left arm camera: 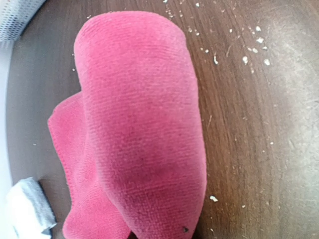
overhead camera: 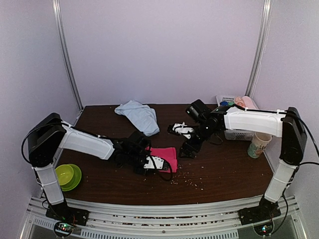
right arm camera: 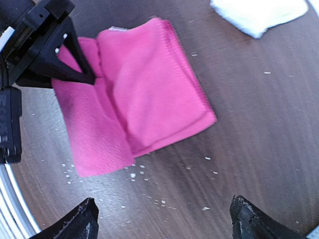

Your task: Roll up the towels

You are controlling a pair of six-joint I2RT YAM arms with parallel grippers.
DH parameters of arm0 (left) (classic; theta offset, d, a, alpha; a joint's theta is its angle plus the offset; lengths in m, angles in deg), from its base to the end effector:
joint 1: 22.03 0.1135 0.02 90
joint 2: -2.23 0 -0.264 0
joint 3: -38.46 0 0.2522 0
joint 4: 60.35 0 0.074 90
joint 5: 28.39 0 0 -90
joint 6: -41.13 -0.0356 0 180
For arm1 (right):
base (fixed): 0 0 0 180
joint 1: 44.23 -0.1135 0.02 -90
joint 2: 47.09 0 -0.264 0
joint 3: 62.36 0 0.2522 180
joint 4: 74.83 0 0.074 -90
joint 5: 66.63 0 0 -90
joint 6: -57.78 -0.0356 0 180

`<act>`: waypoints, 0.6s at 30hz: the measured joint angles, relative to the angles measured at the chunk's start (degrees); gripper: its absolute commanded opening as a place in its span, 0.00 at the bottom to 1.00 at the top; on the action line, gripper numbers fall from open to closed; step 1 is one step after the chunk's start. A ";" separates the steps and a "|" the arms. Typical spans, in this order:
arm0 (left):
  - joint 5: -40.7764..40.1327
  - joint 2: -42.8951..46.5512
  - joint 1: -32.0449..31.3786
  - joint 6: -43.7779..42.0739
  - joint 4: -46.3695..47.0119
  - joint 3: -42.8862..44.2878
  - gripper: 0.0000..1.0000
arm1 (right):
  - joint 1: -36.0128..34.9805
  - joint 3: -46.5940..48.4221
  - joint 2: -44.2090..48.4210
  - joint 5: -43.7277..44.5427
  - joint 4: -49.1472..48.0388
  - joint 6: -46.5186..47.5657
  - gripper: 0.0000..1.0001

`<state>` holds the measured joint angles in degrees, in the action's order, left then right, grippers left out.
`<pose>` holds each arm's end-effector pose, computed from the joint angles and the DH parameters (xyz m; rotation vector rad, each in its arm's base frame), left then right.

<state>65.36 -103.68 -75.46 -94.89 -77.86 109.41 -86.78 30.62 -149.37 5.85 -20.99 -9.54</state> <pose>0.2161 -0.2952 0.1360 1.9167 1.5877 -0.1359 0.2681 0.2607 0.2344 -1.5312 2.2095 0.5184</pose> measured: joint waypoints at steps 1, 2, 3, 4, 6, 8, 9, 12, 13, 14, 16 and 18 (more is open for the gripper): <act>1.09 -0.20 0.44 0.46 -1.38 0.81 0.00 | 0.31 -1.70 1.79 1.11 -1.84 -0.20 0.92; 2.45 -0.57 1.03 0.98 -3.19 1.97 0.00 | 0.59 -3.76 3.58 2.27 -4.04 -0.44 0.92; 3.76 -0.98 1.60 1.46 -4.87 3.15 0.00 | 0.70 -5.18 4.63 3.04 -5.55 -0.55 0.92; 4.94 -1.38 2.12 1.88 -6.27 4.17 0.00 | 0.72 -7.10 5.84 3.78 -7.39 -0.63 0.91; 7.78 -2.45 3.37 2.84 -9.55 6.56 0.00 | 0.72 -10.64 7.69 4.79 -10.64 -0.66 0.91; 10.88 -3.63 4.76 3.78 -12.72 8.96 0.00 | 0.68 -14.82 9.51 5.35 -15.08 -0.66 0.91; 12.09 -4.09 5.27 4.17 -13.77 9.79 0.00 | 0.52 -16.85 10.43 5.46 -17.22 -0.61 0.91; 15.69 -5.66 6.86 5.51 -17.35 12.59 0.00 | -0.28 -23.21 13.70 6.23 -24.22 -0.09 0.91; 16.72 -6.23 7.32 5.90 -18.62 13.57 0.00 | -0.74 -24.61 14.53 6.56 -25.86 0.24 0.91; 17.79 -6.88 7.76 6.32 -19.98 14.69 0.00 | -1.55 -26.16 15.41 7.45 -28.33 1.14 0.91; 19.43 -8.11 8.46 7.02 -22.21 16.61 0.00 | -3.61 -27.91 16.13 9.01 -31.91 2.71 0.92; 20.96 -9.33 9.14 7.67 -24.48 18.51 0.00 | -6.14 -28.85 16.04 10.78 -35.26 4.90 0.92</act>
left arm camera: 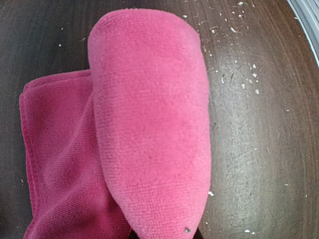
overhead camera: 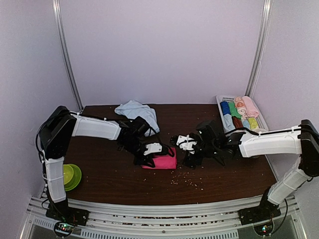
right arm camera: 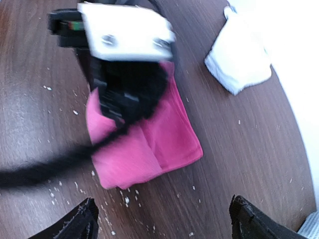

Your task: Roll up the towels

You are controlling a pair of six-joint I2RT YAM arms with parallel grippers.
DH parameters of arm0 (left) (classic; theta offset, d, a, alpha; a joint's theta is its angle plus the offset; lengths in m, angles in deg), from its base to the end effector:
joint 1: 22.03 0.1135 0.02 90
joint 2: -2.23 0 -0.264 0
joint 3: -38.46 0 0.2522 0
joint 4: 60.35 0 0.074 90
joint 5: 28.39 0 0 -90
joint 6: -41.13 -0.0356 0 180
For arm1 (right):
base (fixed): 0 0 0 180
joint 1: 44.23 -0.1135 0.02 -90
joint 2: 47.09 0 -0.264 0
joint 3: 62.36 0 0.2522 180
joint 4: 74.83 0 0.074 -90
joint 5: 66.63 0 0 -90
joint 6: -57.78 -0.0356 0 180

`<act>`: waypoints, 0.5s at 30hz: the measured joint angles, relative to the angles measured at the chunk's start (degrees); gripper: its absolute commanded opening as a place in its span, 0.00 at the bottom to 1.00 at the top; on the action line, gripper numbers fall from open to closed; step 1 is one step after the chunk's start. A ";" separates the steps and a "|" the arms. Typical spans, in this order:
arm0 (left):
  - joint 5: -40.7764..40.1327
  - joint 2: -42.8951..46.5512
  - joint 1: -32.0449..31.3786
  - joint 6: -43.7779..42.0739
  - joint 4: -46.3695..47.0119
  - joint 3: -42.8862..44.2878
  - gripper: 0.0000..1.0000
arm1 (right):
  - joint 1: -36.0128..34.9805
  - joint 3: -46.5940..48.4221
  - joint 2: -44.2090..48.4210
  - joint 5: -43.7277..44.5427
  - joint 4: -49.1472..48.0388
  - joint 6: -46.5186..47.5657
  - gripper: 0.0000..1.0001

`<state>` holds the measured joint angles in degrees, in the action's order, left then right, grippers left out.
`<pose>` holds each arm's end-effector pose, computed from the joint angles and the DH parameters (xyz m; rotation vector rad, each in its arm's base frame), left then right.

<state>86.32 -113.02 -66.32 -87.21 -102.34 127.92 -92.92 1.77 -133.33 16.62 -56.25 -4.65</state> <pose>0.2759 -0.2899 0.1441 1.8787 1.9606 -0.6211 0.2076 0.2426 0.2107 -1.4663 1.7674 0.3262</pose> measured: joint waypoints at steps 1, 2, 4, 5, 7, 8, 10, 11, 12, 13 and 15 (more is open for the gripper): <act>0.87 -0.57 0.39 0.33 -0.98 0.90 0.00 | -1.25 -0.37 -0.15 1.01 -1.49 1.14 0.92; 1.66 -1.03 0.76 0.61 -1.86 1.62 0.00 | -2.47 -0.76 -0.42 2.08 -3.17 2.38 0.92; 2.89 -1.60 1.31 1.11 -2.91 2.40 0.00 | -4.17 -1.31 -1.11 3.23 -5.49 3.96 0.92; 3.52 -1.92 1.57 1.40 -3.41 2.82 0.00 | -4.83 -1.66 -1.64 3.87 -6.78 4.61 0.92; 4.63 -2.47 2.03 1.86 -4.46 3.52 0.00 | -5.29 -2.49 -2.58 4.70 -8.94 5.66 0.92; 5.09 -2.73 2.21 2.01 -4.85 3.78 0.00 | -5.38 -2.99 -3.02 5.14 -10.01 5.99 0.92; 5.99 -3.17 2.54 2.27 -5.55 4.31 0.00 | -5.64 -4.26 -3.72 5.95 -12.35 6.64 0.92; 6.36 -3.37 2.71 2.36 -5.92 4.50 0.00 | -5.73 -4.98 -3.89 6.45 -13.49 6.78 0.92; 6.69 -3.52 2.84 2.49 -6.10 4.63 0.00 | -5.79 -5.84 -3.96 7.08 -14.62 6.82 0.91; 6.97 -3.61 2.95 2.54 -6.19 4.68 0.00 | -5.79 -6.49 -3.96 7.56 -15.41 6.84 0.91; 7.50 -3.72 3.13 2.71 -6.32 4.68 0.00 | -5.84 -7.93 -3.96 8.79 -17.68 6.82 0.91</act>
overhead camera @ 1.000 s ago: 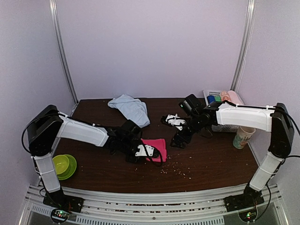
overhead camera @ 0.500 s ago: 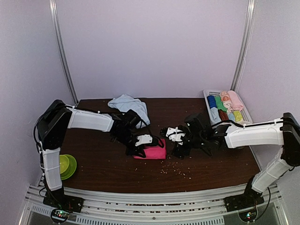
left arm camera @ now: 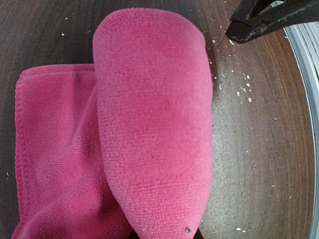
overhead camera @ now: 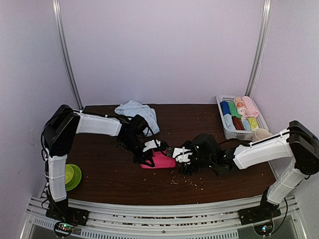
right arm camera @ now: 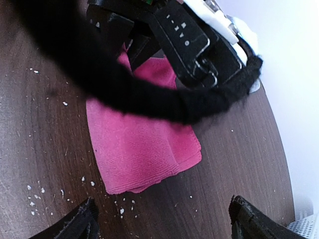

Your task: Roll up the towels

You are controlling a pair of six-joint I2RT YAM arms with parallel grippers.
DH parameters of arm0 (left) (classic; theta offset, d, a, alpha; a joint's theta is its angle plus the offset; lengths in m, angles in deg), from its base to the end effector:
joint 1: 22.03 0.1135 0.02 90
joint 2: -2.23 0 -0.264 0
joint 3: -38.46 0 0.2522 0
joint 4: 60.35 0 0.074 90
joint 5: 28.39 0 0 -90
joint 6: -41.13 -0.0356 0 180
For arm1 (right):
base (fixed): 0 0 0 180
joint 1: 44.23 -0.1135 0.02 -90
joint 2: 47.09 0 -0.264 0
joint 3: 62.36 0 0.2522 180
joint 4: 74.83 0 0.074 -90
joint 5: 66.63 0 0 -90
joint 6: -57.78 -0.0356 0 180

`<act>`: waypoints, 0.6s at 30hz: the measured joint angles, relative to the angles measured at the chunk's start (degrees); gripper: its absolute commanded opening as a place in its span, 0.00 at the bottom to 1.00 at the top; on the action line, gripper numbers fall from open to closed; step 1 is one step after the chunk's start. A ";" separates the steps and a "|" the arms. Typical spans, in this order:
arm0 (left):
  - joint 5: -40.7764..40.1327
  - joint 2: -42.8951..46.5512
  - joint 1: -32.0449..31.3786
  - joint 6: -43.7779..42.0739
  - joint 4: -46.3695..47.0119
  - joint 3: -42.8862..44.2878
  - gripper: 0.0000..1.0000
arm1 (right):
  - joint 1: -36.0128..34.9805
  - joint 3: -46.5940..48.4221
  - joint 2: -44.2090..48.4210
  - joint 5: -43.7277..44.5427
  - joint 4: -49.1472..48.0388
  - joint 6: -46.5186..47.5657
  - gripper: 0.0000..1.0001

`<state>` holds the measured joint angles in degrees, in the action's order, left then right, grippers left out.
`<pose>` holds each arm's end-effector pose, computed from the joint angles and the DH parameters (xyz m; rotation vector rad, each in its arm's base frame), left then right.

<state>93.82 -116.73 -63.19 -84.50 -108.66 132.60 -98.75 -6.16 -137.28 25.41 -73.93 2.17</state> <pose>0.2939 -0.2821 0.1390 1.8102 2.0937 -0.8172 0.1867 0.2597 0.1738 -1.5149 1.5729 0.1609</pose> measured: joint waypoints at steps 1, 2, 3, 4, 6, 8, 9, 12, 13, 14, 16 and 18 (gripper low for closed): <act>0.22 -0.07 0.11 0.04 -0.04 0.04 0.00 | 0.00 -0.70 0.02 0.44 -1.01 0.02 0.91; 0.48 -0.20 0.20 0.13 -0.20 0.17 0.00 | 0.00 -1.18 0.02 0.68 -1.60 0.04 0.91; 0.79 -0.37 0.31 0.22 -0.46 0.42 0.00 | -0.04 -1.73 0.04 0.83 -2.25 0.09 0.90; 1.16 -0.61 0.44 0.24 -0.79 0.74 0.00 | -0.15 -2.21 0.04 0.94 -2.54 0.22 0.90; 1.95 -1.09 0.74 0.33 -1.42 1.29 0.00 | -0.61 -2.84 0.04 1.18 -2.82 0.44 0.90; 2.64 -1.55 1.03 0.39 -2.12 1.88 0.00 | -1.18 -3.02 0.02 1.38 -3.23 0.83 0.90; 3.02 -1.81 1.16 0.44 -2.49 2.19 0.00 | -1.55 -3.08 0.00 1.51 -3.65 1.09 0.90; 4.33 -2.95 1.66 0.44 -4.04 3.56 0.00 | -2.91 -3.10 -0.44 2.34 -5.11 1.70 0.89; 4.92 -3.43 1.86 0.44 -4.79 4.24 0.00 | -3.63 -2.95 -0.90 2.99 -5.46 1.95 0.89; 5.33 -3.80 2.01 0.44 -5.27 4.66 0.00 | -4.31 -2.58 -1.60 3.52 -5.38 2.34 0.89; 6.21 -4.50 2.32 0.44 -6.36 5.57 0.00 | -5.53 -1.33 -3.61 4.70 -5.18 3.02 0.89; 6.86 -4.92 2.58 0.44 -7.04 6.10 0.00 | -6.54 0.87 -6.34 6.14 -4.52 4.00 0.88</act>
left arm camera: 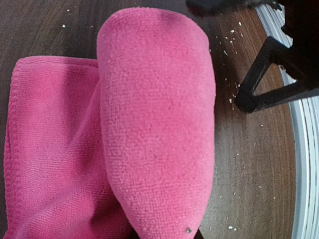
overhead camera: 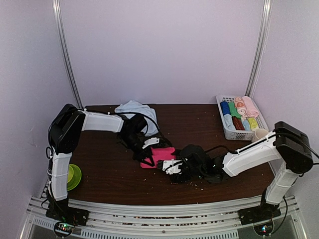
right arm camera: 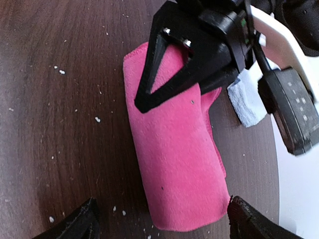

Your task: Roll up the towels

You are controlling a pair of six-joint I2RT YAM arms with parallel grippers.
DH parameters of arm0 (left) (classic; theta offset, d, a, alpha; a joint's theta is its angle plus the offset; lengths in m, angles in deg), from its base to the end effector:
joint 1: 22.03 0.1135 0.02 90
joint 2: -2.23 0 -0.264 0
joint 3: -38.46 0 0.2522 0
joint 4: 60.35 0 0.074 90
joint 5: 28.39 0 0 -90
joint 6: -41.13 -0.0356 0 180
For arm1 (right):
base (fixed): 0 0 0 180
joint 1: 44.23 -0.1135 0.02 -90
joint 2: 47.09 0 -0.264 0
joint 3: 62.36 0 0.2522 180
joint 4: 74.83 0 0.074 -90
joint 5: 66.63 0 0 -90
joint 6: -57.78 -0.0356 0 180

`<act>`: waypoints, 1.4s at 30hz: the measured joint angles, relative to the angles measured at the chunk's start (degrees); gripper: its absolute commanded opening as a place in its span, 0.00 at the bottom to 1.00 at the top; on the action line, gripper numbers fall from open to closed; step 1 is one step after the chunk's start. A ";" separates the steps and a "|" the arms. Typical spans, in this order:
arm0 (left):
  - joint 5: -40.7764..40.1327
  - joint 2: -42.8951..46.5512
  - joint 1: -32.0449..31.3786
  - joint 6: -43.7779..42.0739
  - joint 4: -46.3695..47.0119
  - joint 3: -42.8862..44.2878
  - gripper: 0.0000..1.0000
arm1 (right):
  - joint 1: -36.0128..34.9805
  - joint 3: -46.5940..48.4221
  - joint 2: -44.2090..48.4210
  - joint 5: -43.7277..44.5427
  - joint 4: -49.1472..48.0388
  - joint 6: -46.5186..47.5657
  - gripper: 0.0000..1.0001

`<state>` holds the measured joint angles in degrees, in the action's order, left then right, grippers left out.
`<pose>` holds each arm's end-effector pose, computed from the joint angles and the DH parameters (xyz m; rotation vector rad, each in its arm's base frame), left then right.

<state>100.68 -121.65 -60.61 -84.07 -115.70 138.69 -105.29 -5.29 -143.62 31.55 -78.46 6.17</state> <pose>0.3124 -0.2779 0.1317 1.7605 2.1859 -1.0028 0.1657 0.2892 0.1516 -1.6177 1.4756 0.0665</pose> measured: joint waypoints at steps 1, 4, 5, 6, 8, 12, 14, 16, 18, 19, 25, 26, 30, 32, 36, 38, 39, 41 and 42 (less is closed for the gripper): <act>0.31 -0.24 0.09 -0.02 -0.44 0.35 0.00 | -0.44 1.46 -1.53 0.92 0.33 0.52 0.88; 0.90 -0.87 0.28 -0.04 -1.51 1.22 0.00 | -1.33 4.87 -4.63 3.04 0.96 1.75 0.87; 1.01 -1.05 0.31 -0.04 -1.86 1.49 0.00 | -1.51 5.86 -5.33 3.76 1.22 2.16 0.87; 1.07 -1.20 0.31 -0.04 -2.10 1.68 0.00 | -1.60 6.69 -5.90 4.39 1.36 2.45 0.87; 1.27 -1.60 0.31 -0.07 -2.86 2.34 0.00 | -1.62 8.57 -7.04 5.55 1.95 3.21 0.85; 2.12 -2.51 0.44 -0.28 -4.63 3.69 0.00 | -1.62 12.41 -9.70 7.02 4.79 4.00 0.82; 2.60 -3.04 0.59 -0.42 -5.53 4.37 0.00 | -1.62 14.05 -11.06 7.37 6.82 4.44 0.80; 3.17 -3.52 0.74 -0.50 -6.36 4.96 0.00 | -1.60 15.85 -12.52 7.72 9.11 4.72 0.77; 3.52 -3.76 0.85 -0.52 -6.73 5.22 0.00 | -1.60 17.25 -13.75 7.98 11.21 4.74 0.70; 3.65 -3.82 0.90 -0.55 -6.93 5.27 0.01 | -1.55 17.77 -14.21 8.13 12.13 4.68 0.64; 4.04 -3.87 0.92 -0.72 -8.22 5.31 0.09 | -0.72 21.90 -16.37 8.22 17.55 3.10 0.29; 4.07 -3.87 0.94 -0.74 -8.22 5.31 0.11 | -0.61 22.45 -16.57 8.11 18.34 3.10 0.26; 4.15 -3.87 1.01 -1.11 -8.24 5.31 0.34 | -0.07 24.61 -16.79 6.60 22.23 2.05 0.20; 4.17 -3.69 1.11 -1.31 -8.48 5.25 0.48 | 0.44 25.59 -16.79 5.46 24.11 1.68 0.19; 3.48 -1.29 1.53 -1.49 -7.98 3.39 0.72 | 1.49 27.50 -16.79 2.21 27.63 1.16 0.18; 2.12 0.87 2.47 -1.27 -7.76 1.97 0.83 | 1.60 28.41 -16.79 0.92 29.68 0.74 0.18; 1.38 2.58 3.06 -1.22 -7.52 0.72 0.87 | 1.77 28.76 -16.79 0.57 30.64 0.28 0.18; 0.20 6.93 4.28 -1.14 -7.82 -1.79 0.93 | 2.45 29.49 -16.79 -0.20 32.30 -0.31 0.18; -0.17 8.76 4.55 -1.27 -7.80 -2.54 0.96 | 2.89 29.81 -16.79 -0.68 33.07 -0.70 0.18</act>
<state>100.51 -112.88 -56.07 -85.34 -123.50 136.16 -102.40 24.53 -160.41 30.88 -45.39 5.47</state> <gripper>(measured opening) 0.878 0.238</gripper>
